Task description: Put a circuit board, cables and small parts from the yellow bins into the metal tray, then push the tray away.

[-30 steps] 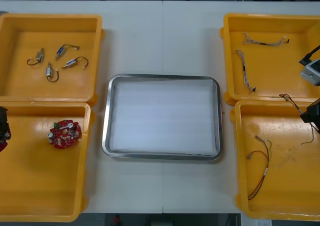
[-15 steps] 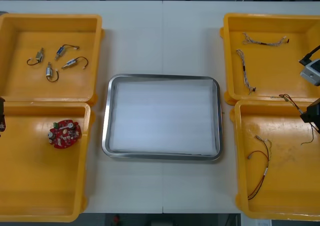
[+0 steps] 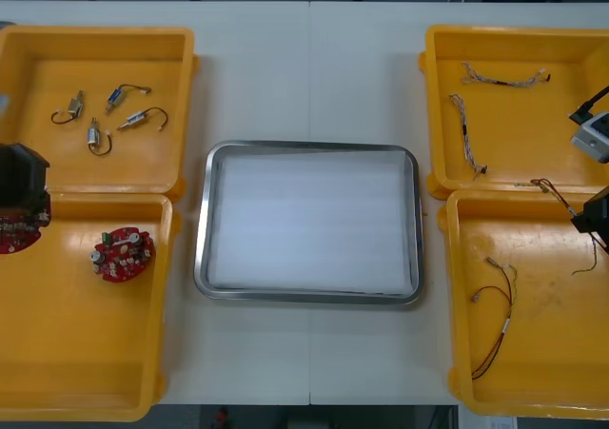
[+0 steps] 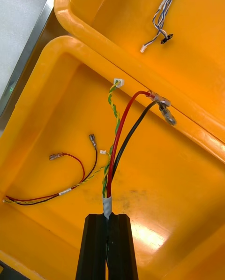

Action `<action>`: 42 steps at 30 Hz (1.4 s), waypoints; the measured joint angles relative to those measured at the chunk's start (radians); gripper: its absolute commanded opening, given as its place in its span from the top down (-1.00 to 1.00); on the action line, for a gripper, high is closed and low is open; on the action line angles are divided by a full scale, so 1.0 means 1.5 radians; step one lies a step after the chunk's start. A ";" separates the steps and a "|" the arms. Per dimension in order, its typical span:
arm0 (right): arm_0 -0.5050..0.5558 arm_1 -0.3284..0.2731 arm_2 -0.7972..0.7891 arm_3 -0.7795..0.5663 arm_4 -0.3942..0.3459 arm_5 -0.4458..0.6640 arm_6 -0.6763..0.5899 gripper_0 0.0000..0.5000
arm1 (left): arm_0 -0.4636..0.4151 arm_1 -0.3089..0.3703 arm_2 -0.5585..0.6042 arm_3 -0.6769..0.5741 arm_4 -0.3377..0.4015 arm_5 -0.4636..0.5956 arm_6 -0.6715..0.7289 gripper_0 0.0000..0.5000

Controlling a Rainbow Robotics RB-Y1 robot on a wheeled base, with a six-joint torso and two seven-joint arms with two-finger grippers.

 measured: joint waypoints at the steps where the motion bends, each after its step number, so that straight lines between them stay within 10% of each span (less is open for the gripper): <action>1: 0.000 0.000 0.000 0.000 0.000 0.000 0.000 1.00 | -0.016 -0.001 -0.016 0.000 0.000 0.007 0.017 1.00; 9: 0.000 0.000 0.000 0.000 0.000 0.000 0.000 1.00 | -0.129 -0.039 -0.106 0.000 0.000 0.060 0.245 1.00; 23: -0.001 0.000 0.000 0.000 0.000 0.000 0.000 1.00 | -0.230 -0.161 -0.264 0.000 -0.092 0.075 0.288 1.00; 33: -0.001 -0.001 0.000 0.000 0.000 0.000 0.000 1.00 | -0.282 -0.245 -0.373 0.017 -0.152 0.075 0.546 1.00; 42: -0.002 -0.001 0.000 0.000 0.000 0.000 0.000 1.00 | -0.321 -0.326 -0.440 0.106 -0.249 0.068 0.515 1.00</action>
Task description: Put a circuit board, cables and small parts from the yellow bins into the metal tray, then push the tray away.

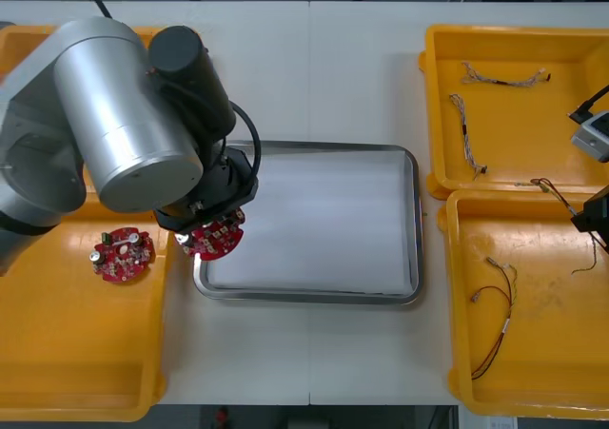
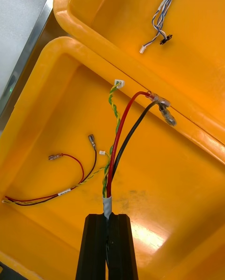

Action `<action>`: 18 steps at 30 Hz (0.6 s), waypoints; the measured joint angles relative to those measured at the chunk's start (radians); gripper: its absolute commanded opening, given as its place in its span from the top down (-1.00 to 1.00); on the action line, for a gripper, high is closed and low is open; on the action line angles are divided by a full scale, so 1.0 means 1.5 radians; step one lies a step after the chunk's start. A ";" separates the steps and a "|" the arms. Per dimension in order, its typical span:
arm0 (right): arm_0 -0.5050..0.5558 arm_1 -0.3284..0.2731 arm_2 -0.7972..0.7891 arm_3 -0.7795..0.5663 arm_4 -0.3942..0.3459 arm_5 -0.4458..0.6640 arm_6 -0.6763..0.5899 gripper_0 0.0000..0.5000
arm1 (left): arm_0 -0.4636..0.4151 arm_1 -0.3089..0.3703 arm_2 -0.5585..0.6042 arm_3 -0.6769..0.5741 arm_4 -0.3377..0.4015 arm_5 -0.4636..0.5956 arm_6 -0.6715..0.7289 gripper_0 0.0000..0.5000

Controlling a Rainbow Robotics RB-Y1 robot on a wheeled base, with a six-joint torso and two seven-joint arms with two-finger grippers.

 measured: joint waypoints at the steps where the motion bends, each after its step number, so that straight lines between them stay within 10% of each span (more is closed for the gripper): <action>1: 0.000 0.000 0.000 0.000 0.000 0.000 0.000 1.00 | -0.003 -0.008 -0.007 0.012 -0.008 -0.006 -0.001 1.00; 18: 0.000 0.000 0.000 0.000 0.000 0.000 0.000 1.00 | -0.016 -0.066 -0.087 0.136 -0.061 -0.102 -0.001 1.00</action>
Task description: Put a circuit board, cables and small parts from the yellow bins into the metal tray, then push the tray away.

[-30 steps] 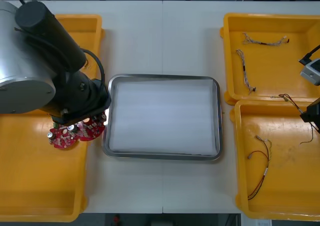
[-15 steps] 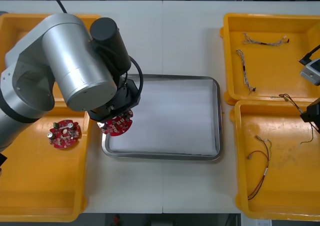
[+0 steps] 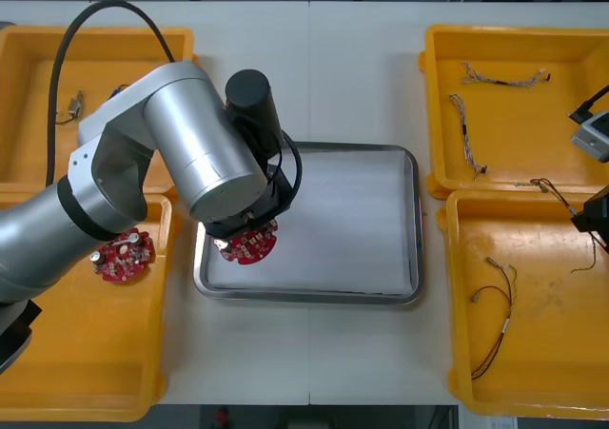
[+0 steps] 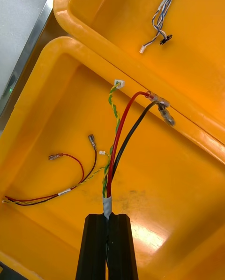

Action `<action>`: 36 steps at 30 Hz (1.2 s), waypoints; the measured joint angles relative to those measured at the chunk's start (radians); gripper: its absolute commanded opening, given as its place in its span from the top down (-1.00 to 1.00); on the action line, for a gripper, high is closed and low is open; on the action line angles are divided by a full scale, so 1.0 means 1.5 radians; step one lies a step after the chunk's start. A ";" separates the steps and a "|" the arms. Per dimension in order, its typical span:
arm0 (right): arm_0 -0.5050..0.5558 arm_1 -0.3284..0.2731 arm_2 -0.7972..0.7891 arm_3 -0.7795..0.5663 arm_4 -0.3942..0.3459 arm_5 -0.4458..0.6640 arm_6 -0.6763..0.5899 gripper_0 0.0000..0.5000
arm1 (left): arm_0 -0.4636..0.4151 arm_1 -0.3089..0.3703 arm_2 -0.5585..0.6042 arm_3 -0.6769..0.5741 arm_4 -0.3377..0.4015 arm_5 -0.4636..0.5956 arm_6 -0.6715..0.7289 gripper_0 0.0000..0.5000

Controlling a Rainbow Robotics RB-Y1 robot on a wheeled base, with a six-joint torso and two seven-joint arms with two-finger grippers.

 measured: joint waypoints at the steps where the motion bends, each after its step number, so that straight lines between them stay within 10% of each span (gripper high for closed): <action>1: 0.000 0.000 0.000 0.000 0.000 0.000 0.000 1.00 | 0.000 0.000 -0.004 0.001 -0.002 -0.004 0.000 1.00; 16: 0.000 0.000 0.000 0.000 0.000 0.000 0.000 1.00 | 0.000 -0.001 -0.036 0.035 -0.012 -0.042 0.000 0.97; 25: 0.000 0.000 0.000 0.000 0.000 0.000 0.000 1.00 | 0.000 -0.002 -0.050 0.053 -0.013 -0.050 0.000 0.17; 30: 0.000 0.000 0.000 0.000 0.000 0.000 0.000 1.00 | 0.000 -0.002 -0.053 0.059 -0.013 -0.056 0.000 -1.00; 36: 0.000 0.000 0.000 0.000 0.000 0.000 0.000 1.00 | 0.000 -0.002 -0.056 0.059 -0.013 -0.056 0.000 -1.00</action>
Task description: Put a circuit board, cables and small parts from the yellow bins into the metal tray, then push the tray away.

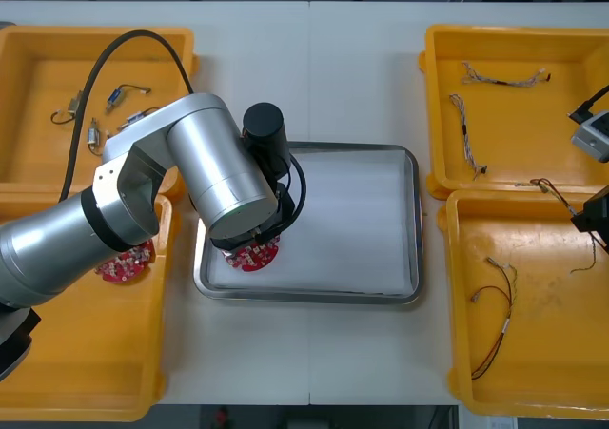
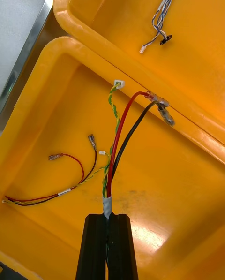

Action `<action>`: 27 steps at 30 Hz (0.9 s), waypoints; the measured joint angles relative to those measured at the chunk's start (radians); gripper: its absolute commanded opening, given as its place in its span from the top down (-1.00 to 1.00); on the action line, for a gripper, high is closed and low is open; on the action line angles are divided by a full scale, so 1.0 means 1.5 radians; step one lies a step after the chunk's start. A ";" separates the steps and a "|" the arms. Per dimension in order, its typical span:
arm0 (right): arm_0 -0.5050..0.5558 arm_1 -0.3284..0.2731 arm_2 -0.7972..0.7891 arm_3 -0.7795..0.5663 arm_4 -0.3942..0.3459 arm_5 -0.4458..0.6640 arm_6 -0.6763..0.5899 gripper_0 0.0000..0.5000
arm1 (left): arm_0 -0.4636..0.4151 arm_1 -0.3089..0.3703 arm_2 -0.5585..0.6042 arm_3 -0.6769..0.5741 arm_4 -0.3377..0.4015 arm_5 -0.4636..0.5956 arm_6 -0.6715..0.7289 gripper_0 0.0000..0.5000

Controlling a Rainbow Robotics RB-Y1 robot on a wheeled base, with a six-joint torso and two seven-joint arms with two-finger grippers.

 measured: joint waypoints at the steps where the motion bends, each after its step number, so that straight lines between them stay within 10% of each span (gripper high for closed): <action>1: 0.000 0.000 0.000 0.000 0.000 0.000 0.000 1.00 | 0.000 0.000 0.000 0.000 0.000 0.000 0.000 -1.00; 14: 0.000 -0.002 0.016 0.001 -0.004 0.000 0.000 1.00 | -0.036 0.017 0.066 -0.080 0.097 0.082 0.000 -1.00; 27: -0.098 -0.035 0.157 0.001 -0.030 0.000 0.000 1.00 | -0.044 0.153 0.215 -0.188 0.164 0.121 -0.007 -1.00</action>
